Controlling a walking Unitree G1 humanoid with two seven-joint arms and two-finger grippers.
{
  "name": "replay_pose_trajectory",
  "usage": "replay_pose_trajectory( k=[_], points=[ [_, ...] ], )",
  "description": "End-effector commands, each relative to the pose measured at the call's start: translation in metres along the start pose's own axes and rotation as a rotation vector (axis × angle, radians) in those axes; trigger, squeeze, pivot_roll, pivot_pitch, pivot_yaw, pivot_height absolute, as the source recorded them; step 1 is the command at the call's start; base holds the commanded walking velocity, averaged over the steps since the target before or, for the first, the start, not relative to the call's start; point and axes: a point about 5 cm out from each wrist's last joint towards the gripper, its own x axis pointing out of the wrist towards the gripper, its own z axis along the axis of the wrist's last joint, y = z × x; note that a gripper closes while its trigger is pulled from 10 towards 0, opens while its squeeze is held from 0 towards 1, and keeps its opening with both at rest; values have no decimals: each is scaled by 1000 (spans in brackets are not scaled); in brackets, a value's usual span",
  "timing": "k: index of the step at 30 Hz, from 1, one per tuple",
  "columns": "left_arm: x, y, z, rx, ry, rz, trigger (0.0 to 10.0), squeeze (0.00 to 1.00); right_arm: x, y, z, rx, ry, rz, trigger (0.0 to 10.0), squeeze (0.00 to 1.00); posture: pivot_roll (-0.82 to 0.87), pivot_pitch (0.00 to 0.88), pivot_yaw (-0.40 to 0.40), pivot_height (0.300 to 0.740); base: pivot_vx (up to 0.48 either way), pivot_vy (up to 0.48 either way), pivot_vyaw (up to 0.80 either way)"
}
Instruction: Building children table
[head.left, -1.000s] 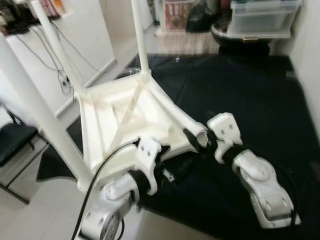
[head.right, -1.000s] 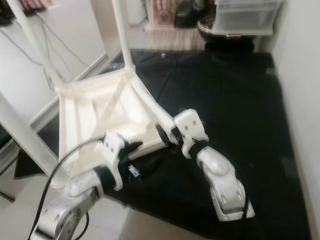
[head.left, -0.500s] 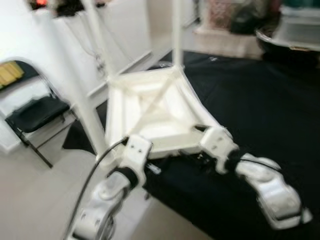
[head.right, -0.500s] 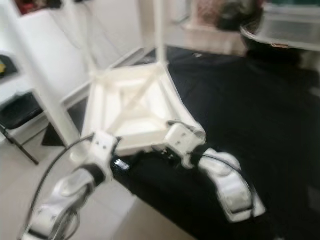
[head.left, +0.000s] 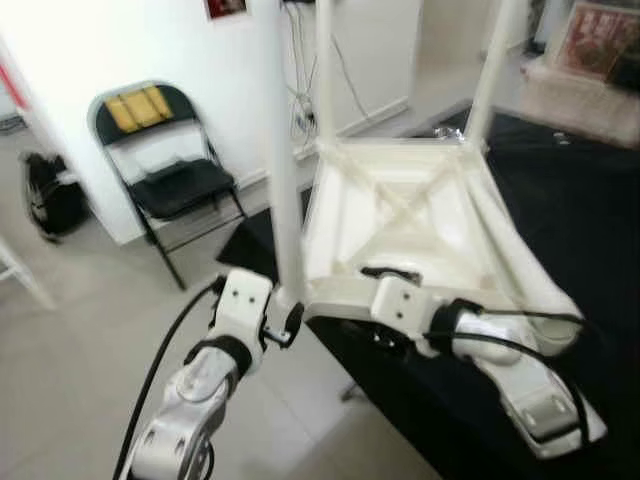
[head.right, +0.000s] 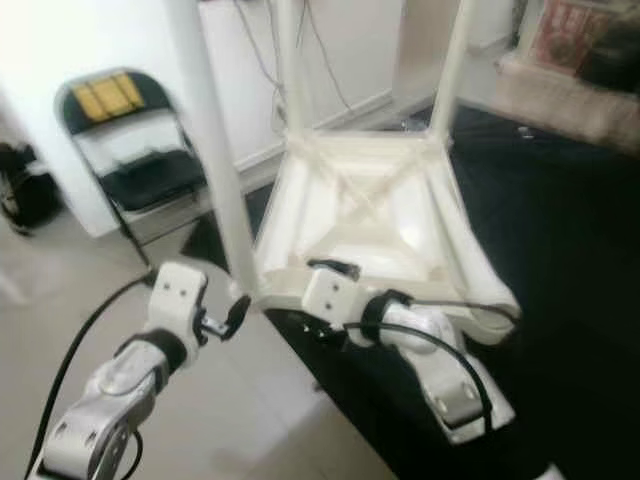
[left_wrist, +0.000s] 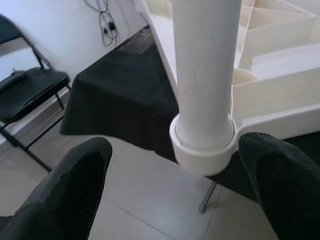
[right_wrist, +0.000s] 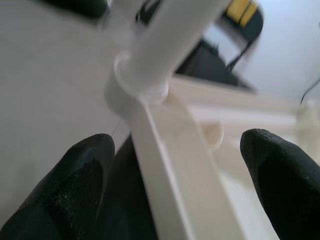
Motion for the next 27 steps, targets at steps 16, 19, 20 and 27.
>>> replay_pose_trajectory(
  k=[16, 19, 20, 27],
  points=[
    [2, -18, -8, -31, 69, -142, 10000, 0, -10, -38, -26, -139, 381, 135, 10000, 0, -68, 119, 10, 740, 0, 0, 0],
    [0, -20, -9, -35, 74, -158, 10000, 0, -9, -45, -29, -147, 425, 130, 10000, 0, -66, 125, 7, 740, 0, 0, 0],
    [0, -20, -9, -35, 74, -158, 10000, 0, -9, -45, -29, -147, 425, 130, 10000, 0, -66, 125, 7, 740, 0, 0, 0],
    [-3, -23, -8, -44, 79, -168, 10000, 0, 1, -64, -37, -38, 621, 130, 10000, 0, -62, 138, -10, 740, 0, 0, 0]
  ],
)
